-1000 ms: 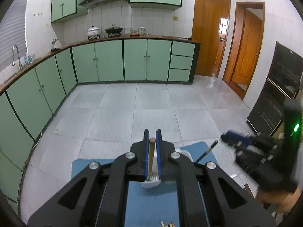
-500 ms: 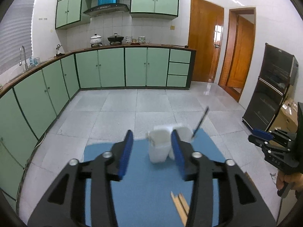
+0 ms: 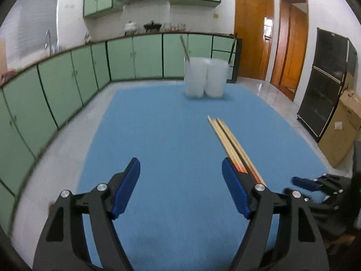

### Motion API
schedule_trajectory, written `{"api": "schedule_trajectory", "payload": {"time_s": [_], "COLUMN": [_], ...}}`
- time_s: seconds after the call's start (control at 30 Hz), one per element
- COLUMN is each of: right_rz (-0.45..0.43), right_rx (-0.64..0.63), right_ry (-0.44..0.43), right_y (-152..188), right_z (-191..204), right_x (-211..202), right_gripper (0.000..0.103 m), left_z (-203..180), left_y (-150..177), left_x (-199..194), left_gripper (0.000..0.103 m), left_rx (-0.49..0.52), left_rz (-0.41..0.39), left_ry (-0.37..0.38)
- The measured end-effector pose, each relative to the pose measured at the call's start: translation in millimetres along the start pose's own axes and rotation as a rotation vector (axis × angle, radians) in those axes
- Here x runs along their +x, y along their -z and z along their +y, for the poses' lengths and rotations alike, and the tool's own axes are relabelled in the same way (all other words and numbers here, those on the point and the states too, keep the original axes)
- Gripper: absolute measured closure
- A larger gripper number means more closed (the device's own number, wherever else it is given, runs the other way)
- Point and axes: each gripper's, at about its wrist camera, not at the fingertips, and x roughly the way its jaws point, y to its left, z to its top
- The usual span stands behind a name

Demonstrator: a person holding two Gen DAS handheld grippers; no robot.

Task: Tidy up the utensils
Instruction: 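Return both tools to the chopsticks and grasp a wooden chopstick with the right tool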

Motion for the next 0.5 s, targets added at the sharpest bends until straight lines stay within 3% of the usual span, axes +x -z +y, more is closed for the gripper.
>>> {"api": "schedule_trajectory", "payload": {"time_s": [0.17, 0.37, 0.5], "right_rz": [-0.029, -0.050, -0.060], "right_rx": [-0.047, -0.056, -0.043], "right_ry": [0.047, 0.033, 0.038], "right_y": [4.1, -0.3, -1.7], "right_z": [23.7, 26.5, 23.3], "right_x": [11.7, 15.8, 17.8], "right_gripper": [0.075, 0.075, 0.065], "left_z": [6.3, 6.4, 5.1], "left_y": [26.9, 38.6, 41.4], "left_x": [-0.6, 5.0, 8.3], "left_gripper": [0.030, 0.030, 0.030], "left_rx": [-0.088, -0.085, -0.071], "left_rz": [0.046, 0.078, 0.088], "left_ry": [0.009, 0.008, 0.004]}}
